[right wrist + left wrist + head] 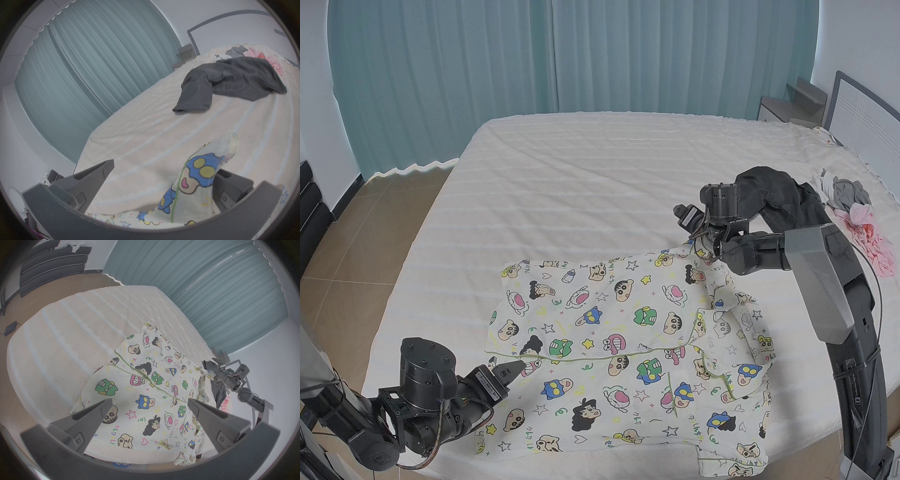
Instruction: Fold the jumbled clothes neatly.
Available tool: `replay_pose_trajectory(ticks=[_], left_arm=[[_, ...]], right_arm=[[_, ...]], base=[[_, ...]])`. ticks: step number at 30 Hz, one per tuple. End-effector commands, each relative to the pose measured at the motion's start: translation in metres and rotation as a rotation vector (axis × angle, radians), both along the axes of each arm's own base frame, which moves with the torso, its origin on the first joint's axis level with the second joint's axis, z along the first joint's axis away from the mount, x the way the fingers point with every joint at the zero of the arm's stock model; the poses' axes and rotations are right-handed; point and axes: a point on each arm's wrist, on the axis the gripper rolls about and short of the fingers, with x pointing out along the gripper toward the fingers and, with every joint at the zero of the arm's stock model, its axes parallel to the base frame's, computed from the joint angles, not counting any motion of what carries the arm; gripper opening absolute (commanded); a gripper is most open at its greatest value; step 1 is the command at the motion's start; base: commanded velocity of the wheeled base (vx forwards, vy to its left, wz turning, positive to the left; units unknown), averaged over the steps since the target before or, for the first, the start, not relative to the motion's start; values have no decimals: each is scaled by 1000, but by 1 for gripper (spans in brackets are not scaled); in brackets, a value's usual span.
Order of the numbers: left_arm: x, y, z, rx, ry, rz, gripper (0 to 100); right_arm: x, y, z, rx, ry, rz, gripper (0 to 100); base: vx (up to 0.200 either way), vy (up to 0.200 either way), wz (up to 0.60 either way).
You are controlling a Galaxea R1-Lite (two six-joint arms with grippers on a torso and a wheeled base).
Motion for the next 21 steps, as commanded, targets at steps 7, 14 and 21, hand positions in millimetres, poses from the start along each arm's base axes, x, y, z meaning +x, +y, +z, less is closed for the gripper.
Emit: replay_pose_trajectory(ticks=[7, 14, 21], left_arm=[[-5, 1, 1, -14, -22, -7, 100], [-5, 2, 0, -16, -30, -9, 100], [-5, 2, 0, -14, -27, -9, 100]], right_arm=[[-16, -11, 92, 88, -272, 7, 100], [-18, -13, 94, 69, -255, 24, 100], [-19, -14, 81, -8, -127, 38, 100]], base=[[0, 0, 0], [0, 0, 0], [0, 0, 0]])
